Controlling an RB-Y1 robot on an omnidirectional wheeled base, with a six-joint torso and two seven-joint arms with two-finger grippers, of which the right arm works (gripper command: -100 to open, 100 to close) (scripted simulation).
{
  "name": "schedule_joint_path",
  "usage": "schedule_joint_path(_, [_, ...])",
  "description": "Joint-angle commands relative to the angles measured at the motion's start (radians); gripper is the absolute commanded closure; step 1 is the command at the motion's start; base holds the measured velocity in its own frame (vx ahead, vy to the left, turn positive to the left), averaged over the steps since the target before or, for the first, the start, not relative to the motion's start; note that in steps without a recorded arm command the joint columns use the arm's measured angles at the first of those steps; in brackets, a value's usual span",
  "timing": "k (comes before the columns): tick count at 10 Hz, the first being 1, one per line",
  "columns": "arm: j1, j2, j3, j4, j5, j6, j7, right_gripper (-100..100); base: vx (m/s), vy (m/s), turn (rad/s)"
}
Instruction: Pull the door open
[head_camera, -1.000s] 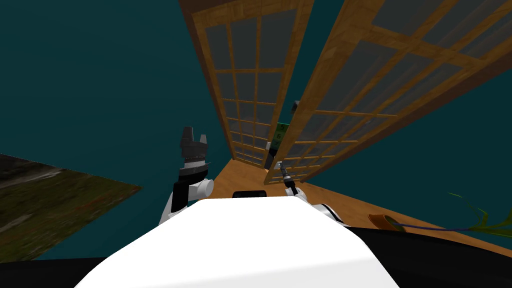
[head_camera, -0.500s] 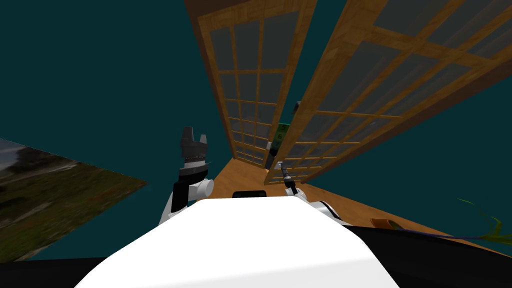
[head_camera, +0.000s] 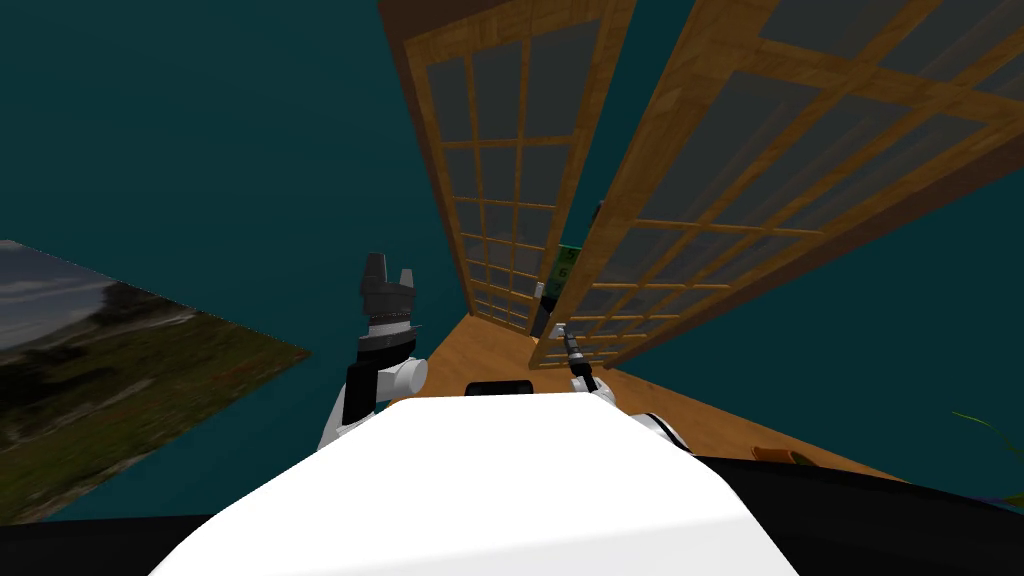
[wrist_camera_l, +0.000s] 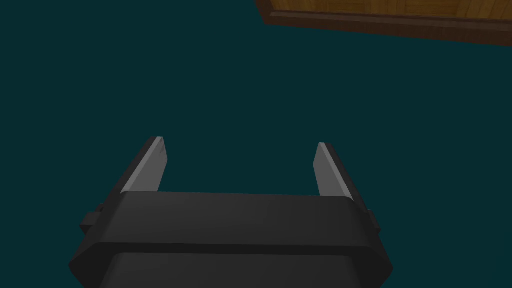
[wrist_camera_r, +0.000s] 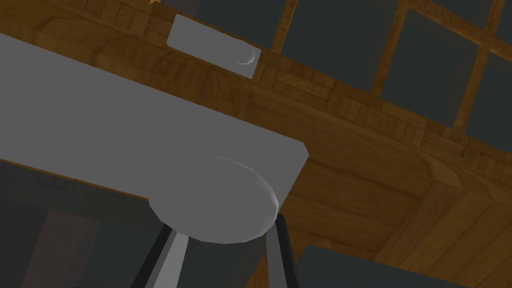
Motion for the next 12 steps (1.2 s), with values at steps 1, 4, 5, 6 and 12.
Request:
schedule_joint_path(1, [-0.037, 0.021, 0.016, 0.05, 0.001, -0.038, -0.032, 100, -0.037, -0.018, 0.036])
schedule_joint_path(4, [-0.032, 0.021, 0.022, 0.063, -0.03, -0.029, -0.114, 100, -0.041, -0.028, 0.084])
schedule_joint_path(5, [-0.032, 0.021, 0.022, 0.063, -0.03, -0.029, -0.116, 100, -0.042, -0.023, 0.061])
schedule_joint_path(6, [-0.03, 0.021, 0.025, 0.058, -0.045, -0.025, -0.154, 100, -0.065, -0.026, 0.084])
schedule_joint_path(12, [-0.022, 0.02, 0.035, 0.042, -0.091, -0.011, -0.28, 100, -0.045, -0.024, 0.075])
